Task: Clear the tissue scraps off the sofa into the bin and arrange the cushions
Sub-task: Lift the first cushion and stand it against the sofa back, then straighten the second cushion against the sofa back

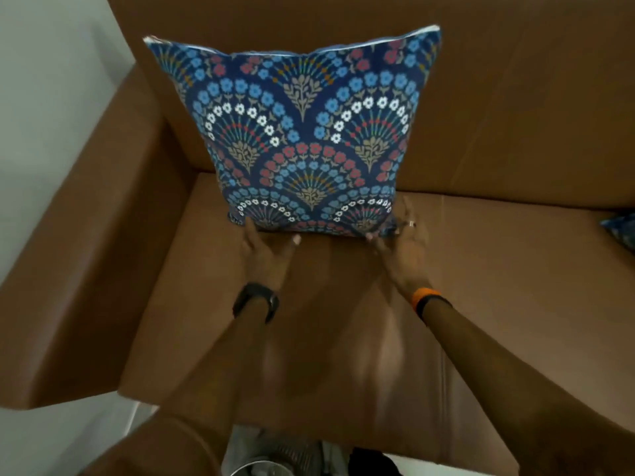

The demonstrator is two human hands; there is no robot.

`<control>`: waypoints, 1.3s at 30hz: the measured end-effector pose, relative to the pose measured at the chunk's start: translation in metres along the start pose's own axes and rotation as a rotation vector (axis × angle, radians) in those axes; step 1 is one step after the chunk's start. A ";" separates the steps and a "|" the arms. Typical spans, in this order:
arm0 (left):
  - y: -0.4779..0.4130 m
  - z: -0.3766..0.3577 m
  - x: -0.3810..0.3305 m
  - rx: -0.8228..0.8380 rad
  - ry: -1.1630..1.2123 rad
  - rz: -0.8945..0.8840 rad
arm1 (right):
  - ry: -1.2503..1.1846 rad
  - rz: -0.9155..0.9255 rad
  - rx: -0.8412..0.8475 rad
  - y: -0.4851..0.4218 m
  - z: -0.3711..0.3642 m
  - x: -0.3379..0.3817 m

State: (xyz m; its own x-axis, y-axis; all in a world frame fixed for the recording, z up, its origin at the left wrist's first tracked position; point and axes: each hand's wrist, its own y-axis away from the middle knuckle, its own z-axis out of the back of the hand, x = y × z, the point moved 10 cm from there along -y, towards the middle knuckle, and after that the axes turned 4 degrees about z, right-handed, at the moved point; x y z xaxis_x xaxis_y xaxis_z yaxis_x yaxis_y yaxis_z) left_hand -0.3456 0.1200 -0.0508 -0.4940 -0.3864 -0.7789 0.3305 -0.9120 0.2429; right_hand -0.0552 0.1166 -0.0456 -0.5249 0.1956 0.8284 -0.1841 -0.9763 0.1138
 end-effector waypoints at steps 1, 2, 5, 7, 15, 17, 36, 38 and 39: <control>0.024 -0.013 0.003 0.019 -0.132 -0.036 | 0.217 0.025 -0.020 0.020 0.010 -0.006; 0.048 -0.026 0.000 0.025 -0.276 -0.137 | 0.426 0.075 -0.043 0.039 0.020 -0.011; 0.117 -0.075 -0.015 0.042 -0.636 -0.524 | 0.723 0.196 -0.050 0.086 0.044 -0.030; 0.154 -0.109 -0.018 0.106 -0.727 -0.653 | 0.799 0.198 -0.031 0.109 0.060 -0.054; 0.237 -0.236 -0.062 0.261 -0.784 -0.815 | 0.893 0.083 -0.024 0.150 0.146 -0.164; 0.247 -0.276 -0.079 0.293 -0.804 -0.836 | 0.891 0.035 -0.030 0.152 0.177 -0.194; 0.262 -0.581 -0.397 0.984 -0.034 -0.327 | -0.340 -0.323 -0.672 0.121 0.538 -0.375; 0.258 -0.570 -0.390 0.930 -0.084 -0.317 | -0.355 -0.245 -0.647 0.116 0.541 -0.363; 0.253 -0.555 -0.384 0.860 -0.073 -0.327 | -0.354 -0.202 -0.616 0.110 0.541 -0.354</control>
State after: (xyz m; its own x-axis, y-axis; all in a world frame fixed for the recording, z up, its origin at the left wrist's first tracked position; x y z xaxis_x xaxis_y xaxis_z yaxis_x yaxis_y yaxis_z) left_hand 0.3740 0.1142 -0.0108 -0.5164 -0.0728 -0.8533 -0.5316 -0.7539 0.3860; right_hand 0.5599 -0.1099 -0.0295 -0.1509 0.2229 0.9631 -0.7369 -0.6748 0.0407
